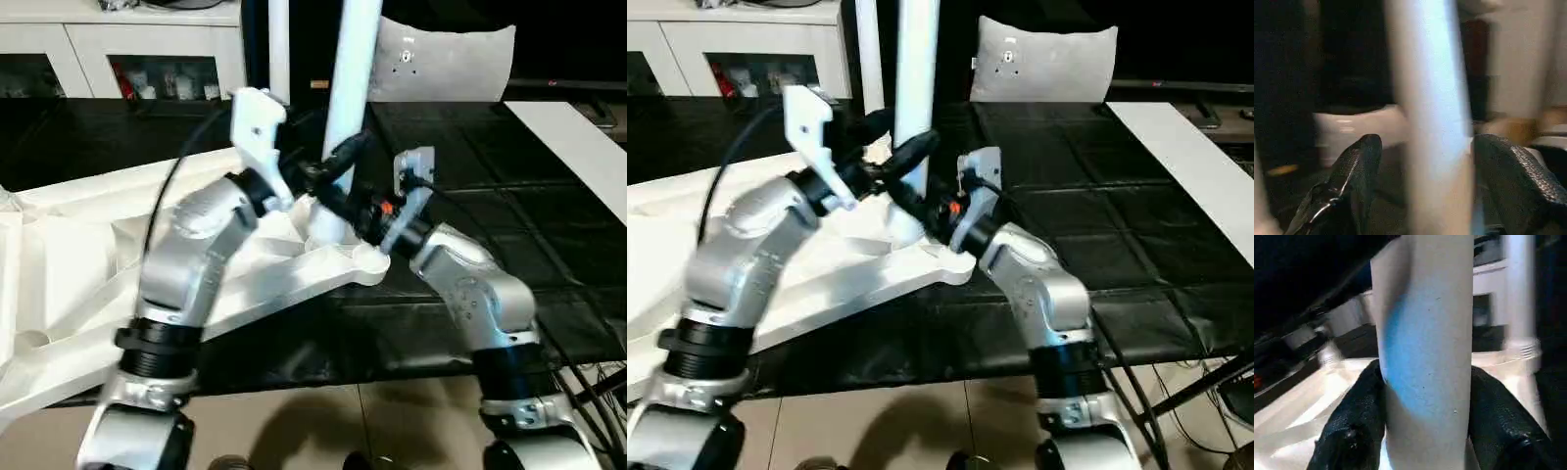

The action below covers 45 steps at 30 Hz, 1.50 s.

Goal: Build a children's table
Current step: Insert table leg to table base

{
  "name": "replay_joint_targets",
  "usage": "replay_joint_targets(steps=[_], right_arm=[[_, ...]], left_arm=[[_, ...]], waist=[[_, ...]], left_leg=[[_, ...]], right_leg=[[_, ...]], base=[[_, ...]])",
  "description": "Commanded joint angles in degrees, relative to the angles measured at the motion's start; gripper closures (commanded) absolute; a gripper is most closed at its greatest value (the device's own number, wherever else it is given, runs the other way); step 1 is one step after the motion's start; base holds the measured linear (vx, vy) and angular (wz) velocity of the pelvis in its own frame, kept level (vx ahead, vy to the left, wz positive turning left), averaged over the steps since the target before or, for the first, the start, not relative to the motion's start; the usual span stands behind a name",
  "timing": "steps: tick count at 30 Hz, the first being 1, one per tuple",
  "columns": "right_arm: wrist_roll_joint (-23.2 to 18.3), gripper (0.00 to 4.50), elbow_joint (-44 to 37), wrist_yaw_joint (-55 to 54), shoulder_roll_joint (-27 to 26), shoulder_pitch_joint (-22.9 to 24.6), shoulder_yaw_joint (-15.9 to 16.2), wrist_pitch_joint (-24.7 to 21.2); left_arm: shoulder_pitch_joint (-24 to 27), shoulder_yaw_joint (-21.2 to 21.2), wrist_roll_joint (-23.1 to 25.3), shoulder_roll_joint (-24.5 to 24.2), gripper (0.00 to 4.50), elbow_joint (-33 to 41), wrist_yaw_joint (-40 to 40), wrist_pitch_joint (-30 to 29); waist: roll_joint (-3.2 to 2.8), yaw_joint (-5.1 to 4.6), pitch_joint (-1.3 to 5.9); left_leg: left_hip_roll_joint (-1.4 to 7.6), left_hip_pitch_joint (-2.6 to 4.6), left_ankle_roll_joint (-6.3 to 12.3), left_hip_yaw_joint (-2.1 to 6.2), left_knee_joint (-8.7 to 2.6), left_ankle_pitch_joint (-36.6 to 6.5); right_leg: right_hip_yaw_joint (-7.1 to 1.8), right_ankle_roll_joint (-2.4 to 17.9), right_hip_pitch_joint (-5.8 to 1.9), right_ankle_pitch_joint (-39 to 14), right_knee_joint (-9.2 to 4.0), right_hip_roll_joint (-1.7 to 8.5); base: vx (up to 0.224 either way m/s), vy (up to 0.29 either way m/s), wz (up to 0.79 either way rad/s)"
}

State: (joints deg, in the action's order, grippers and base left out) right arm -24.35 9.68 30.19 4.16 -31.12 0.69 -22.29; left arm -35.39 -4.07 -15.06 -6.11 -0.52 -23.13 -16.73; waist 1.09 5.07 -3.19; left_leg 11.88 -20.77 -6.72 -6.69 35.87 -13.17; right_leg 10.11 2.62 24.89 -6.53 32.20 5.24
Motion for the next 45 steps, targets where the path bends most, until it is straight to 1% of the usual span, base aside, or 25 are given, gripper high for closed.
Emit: replay_joint_targets(steps=[1,2,5,7,10,11,17,26,27,28,29,30,32,33,34,35,36,37,38,39,40,41,42,44,45], right_arm=[[1.9,2.56,0.3,-2.2,-0.4,-1.3,-0.2,2.6],[2.2,2.56,0.6,-2.6,-0.6,-1.4,-0.2,2.9],[2.9,2.56,1.0,-3.4,-1.3,-1.4,-0.1,3.7],[3.4,2.56,1.3,-4.0,-1.7,-1.5,0.0,4.4],[4.0,2.56,1.7,-4.4,-1.8,-1.7,0.3,5.3],[4.2,2.56,1.9,-4.4,-1.9,-1.8,0.3,5.6],[5.6,2.56,2.9,-4.2,-1.9,-2.3,0.9,7.2],[7.1,2.57,3.9,-4.5,-1.4,-2.9,0.8,7.7],[6.1,2.57,3.9,-3.4,-1.2,-3.0,0.4,7.4],[5.4,2.22,3.9,-2.8,-1.2,-3.0,0.3,7.2],[4.6,2.22,3.6,-2.0,-1.0,-3.0,-0.1,6.9],[3.3,1.85,3.2,-0.7,-0.6,-3.1,-0.7,6.1],[1.9,1.79,2.8,0.5,-0.1,-3.0,-1.3,5.1],[0.6,1.69,2.5,2.0,0.4,-3.0,-2.0,3.9],[-2.2,1.56,1.8,5.3,2.2,-2.8,-3.1,0.6],[-3.1,1.46,1.6,6.5,3.0,-2.8,-3.4,-0.7],[-3.4,1.37,1.5,6.9,3.2,-2.8,-3.4,-1.0],[-4.7,1.37,1.0,9.5,5.0,-2.5,-3.5,-3.3],[-6.0,1.27,0.5,11.9,6.7,-2.1,-3.6,-5.1],[-7.8,1.14,0.0,14.4,8.7,-1.8,-4.1,-7.1],[-9.9,1.03,-0.5,16.6,10.3,-1.7,-5.0,-9.4],[-9.9,0.97,-0.5,16.6,10.3,-1.7,-5.0,-9.4],[-12.8,0.91,-1.0,19.3,12.6,-1.8,-6.2,-12.4],[-13.9,0.83,-1.1,20.4,13.5,-1.9,-6.5,-13.7],[-15.4,0.71,-1.7,24.0,15.9,-1.9,-6.1,-16.4]], left_arm=[[-0.3,-1.4,3.9,1.4,1.29,-1.8,4.8,2.5],[-0.4,-1.5,3.8,2.3,1.37,-2.2,5.2,2.6],[-0.5,-1.7,3.6,4.2,1.4,-3.0,6.0,2.5],[-0.6,-1.8,3.7,5.4,1.78,-4.0,7.3,2.1],[-0.6,-1.4,3.9,6.1,1.85,-5.0,8.4,1.9],[-0.8,-1.1,4.1,6.2,2.13,-5.3,8.8,2.1],[-1.3,0.6,3.7,6.9,2.52,-6.9,10.2,2.1],[-2.7,2.9,2.1,6.4,2.62,-7.5,10.2,0.7],[-3.0,3.4,1.6,6.0,2.62,-7.6,9.9,0.2],[-3.1,3.6,1.4,5.9,2.62,-7.6,9.8,0.0],[-3.3,4.1,0.8,5.6,2.62,-7.6,9.3,-0.6],[-3.7,5.1,-0.7,5.2,2.62,-7.5,8.4,-1.5],[-3.9,5.8,-2.1,4.9,2.62,-7.2,7.5,-2.5],[-4.0,6.2,-3.3,4.5,2.62,-7.0,6.5,-3.5],[-4.2,6.9,-5.9,3.4,2.62,-6.5,3.9,-5.9],[-4.3,7.2,-6.9,3.1,2.62,-6.4,3.0,-6.9],[-4.3,7.2,-7.2,3.0,2.62,-6.3,2.7,-7.2],[-4.4,7.6,-8.8,2.3,2.62,-6.0,1.0,-8.7],[-4.4,8.0,-10.7,1.5,2.62,-5.6,-0.8,-10.4],[-4.5,8.2,-12.7,0.5,2.62,-5.2,-3.0,-12.0],[-4.6,8.6,-14.7,-0.3,2.62,-4.8,-5.1,-13.4],[-4.6,8.6,-14.7,-0.3,2.62,-4.8,-5.1,-13.4],[-4.8,9.0,-18.1,-1.3,2.62,-3.8,-8.7,-16.2],[-5.0,9.3,-19.4,-1.7,2.62,-3.4,-10.2,-17.4],[-5.2,8.9,-21.8,-3.0,2.62,-2.2,-14.0,-19.9]], waist=[[0.3,-0.02,4.85],[0.17,0.03,4.86],[0.26,0.16,4.94],[0.28,0.05,4.92],[0.26,0.0,4.92],[0.1,-0.01,4.88],[0.27,0.0,4.88],[0.27,-0.03,4.87],[0.24,0.01,4.86],[0.24,0.02,4.87],[0.28,0.0,4.87],[0.33,0.03,4.91],[0.24,0.05,4.89],[0.35,-0.05,4.9],[0.43,-0.02,4.83],[0.43,0.09,4.88],[0.36,0.24,4.87],[0.32,0.3,4.9],[0.28,0.35,4.94],[0.31,0.65,5.01],[0.2,0.78,4.97],[0.37,0.96,5.04],[0.47,1.07,5.03],[0.57,1.22,4.99],[0.32,1.33,4.89]], left_leg=[[0.55,-0.82,2.1,-1.33,-4.13,-1.3],[0.51,-0.8,2.24,-1.41,-4.09,-1.4],[0.65,-0.92,2.63,-1.32,-4.11,-0.9],[0.71,-0.91,3.0,-1.3,-4.15,-0.4],[0.67,-0.82,3.26,-1.38,-4.14,-1.2],[0.68,-0.82,3.26,-1.38,-4.16,-1.3],[0.71,-0.8,3.46,-1.37,-4.18,-1.5],[0.77,-0.69,3.79,-1.37,-4.15,-0.7],[0.73,-0.65,3.78,-1.39,-4.14,-1.0],[0.78,-0.6,3.81,-1.37,-4.16,-1.2],[0.83,-0.65,3.84,-1.36,-4.16,-1.1],[0.78,-0.65,3.94,-1.39,-4.11,-1.1],[0.82,-0.66,4.27,-1.36,-4.12,-0.9],[0.69,-0.76,4.51,-1.38,-4.11,-1.0],[0.7,-0.61,4.59,-1.46,-4.09,-1.1],[0.65,-0.46,4.75,-1.48,-4.07,-1.2],[0.7,-0.59,4.81,-1.47,-4.05,-0.9],[0.78,-0.47,4.8,-1.44,-4.05,-0.5],[0.74,-0.55,4.92,-1.43,-3.97,0.0],[0.78,-0.31,5.33,-1.49,-3.92,0.1],[0.83,-0.34,5.5,-1.48,-3.9,0.3],[0.89,-0.48,5.73,-1.46,-3.87,0.9],[0.71,-0.58,5.45,-1.61,-3.79,0.9],[0.59,-0.6,5.45,-1.75,-3.72,0.9],[0.54,-0.49,5.33,-1.74,-3.76,0.4]], right_leg=[[-2.9,-2.2,-5.09,-22.9,-3.76,3.21],[-2.96,-2.2,-5.11,-23.0,-3.8,3.26],[-3.08,-1.6,-5.17,-22.0,-3.58,3.36],[-3.18,-0.9,-5.18,-20.8,-3.39,3.31],[-3.21,-0.4,-5.12,-21.2,-3.47,3.34],[-3.19,-0.3,-5.1,-21.2,-3.5,3.3],[-3.26,-0.1,-5.2,-21.0,-3.48,3.36],[-3.39,1.1,-5.15,-19.8,-3.17,3.33],[-3.39,1.0,-5.16,-20.1,-3.2,3.34],[-3.38,1.0,-5.18,-20.2,-3.17,3.36],[-3.4,1.0,-5.18,-20.0,-3.14,3.36],[-3.41,1.1,-5.22,-19.8,-3.08,3.41],[-3.39,1.4,-5.19,-19.3,-3.08,3.3],[-3.37,1.3,-5.47,-19.2,-2.95,3.26],[-3.39,1.1,-5.31,-19.7,-3.11,3.24],[-3.35,1.3,-5.39,-20.0,-3.06,3.21],[-3.4,1.4,-5.35,-20.0,-3.05,3.21],[-3.4,1.5,-5.19,-19.9,-3.08,3.23],[-3.37,1.9,-5.35,-19.4,-2.93,3.2],[-3.46,2.5,-5.37,-18.9,-2.87,3.22],[-3.53,2.9,-5.25,-18.7,-2.8,3.25],[-3.55,3.3,-5.36,-18.2,-2.63,3.22],[-3.46,3.4,-5.41,-18.8,-2.71,3.33],[-3.49,3.3,-5.35,-19.8,-2.84,3.3],[-3.4,3.2,-5.36,-20.7,-2.91,3.26]], base=[[0.0,0.0,0.0],[0.0,0.0,0.0],[0.0,0.0,0.0],[0.0,0.0,0.0],[0.0,0.0,0.0],[0.0,0.0,0.0],[0.0,0.0,0.0],[0.0,0.0,0.0],[0.0,0.0,0.0],[0.0,0.0,0.0],[0.0,0.0,0.0],[0.0,0.0,0.0],[0.0,0.0,0.0],[0.0,0.0,0.0],[0.0,0.0,0.0],[0.0,0.0,0.0],[0.0,0.0,0.0],[0.0,0.0,0.0],[0.0,0.0,0.0],[0.0,0.0,0.0],[0.0,0.0,0.0],[0.0,0.0,0.0],[0.0,0.0,0.0],[0.0,0.0,0.0],[0.0,0.0,0.0]])
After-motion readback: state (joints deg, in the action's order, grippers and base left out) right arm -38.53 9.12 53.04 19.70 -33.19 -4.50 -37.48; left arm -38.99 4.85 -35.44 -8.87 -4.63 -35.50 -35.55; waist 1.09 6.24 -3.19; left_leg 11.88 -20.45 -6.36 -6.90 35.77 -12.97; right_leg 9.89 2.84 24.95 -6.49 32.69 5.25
